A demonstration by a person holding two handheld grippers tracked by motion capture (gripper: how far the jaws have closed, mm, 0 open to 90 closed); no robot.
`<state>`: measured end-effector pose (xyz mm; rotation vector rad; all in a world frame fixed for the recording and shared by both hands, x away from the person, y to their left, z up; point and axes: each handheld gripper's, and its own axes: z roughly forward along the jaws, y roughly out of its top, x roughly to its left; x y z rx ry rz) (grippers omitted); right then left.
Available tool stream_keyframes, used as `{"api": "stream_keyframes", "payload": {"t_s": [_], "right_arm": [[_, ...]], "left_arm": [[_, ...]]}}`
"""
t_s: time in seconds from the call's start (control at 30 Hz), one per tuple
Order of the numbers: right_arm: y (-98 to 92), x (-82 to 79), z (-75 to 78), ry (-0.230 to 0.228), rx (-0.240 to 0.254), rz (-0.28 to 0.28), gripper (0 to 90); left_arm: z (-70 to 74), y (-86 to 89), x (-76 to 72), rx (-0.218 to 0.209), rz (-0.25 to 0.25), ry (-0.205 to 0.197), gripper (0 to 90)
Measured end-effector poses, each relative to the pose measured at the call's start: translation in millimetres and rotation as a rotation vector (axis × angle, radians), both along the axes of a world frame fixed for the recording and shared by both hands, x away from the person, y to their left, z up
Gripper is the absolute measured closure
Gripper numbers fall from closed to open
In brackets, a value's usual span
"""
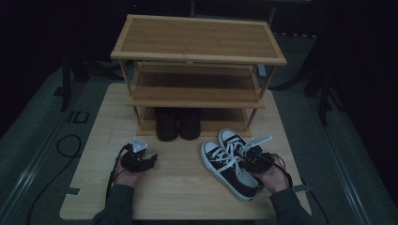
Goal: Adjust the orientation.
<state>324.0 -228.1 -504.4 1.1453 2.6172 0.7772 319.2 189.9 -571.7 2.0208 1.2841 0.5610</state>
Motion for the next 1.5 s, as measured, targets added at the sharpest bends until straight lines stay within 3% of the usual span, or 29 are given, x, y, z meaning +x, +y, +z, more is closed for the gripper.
{"api": "stream_keyframes", "payload": {"t_s": [0.53,1.5], "right_arm": [[-2.5,-1.9,11.0,-0.004,0.027,0.031,85.4],[-4.3,-2.4,32.5,-0.04,0.02,0.076,85.4]], "left_arm": [[-0.1,0.0,-0.1,-0.001,0.001,-0.001,43.2],[0.1,0.5,0.0,0.001,-0.004,0.001,43.1]]}}
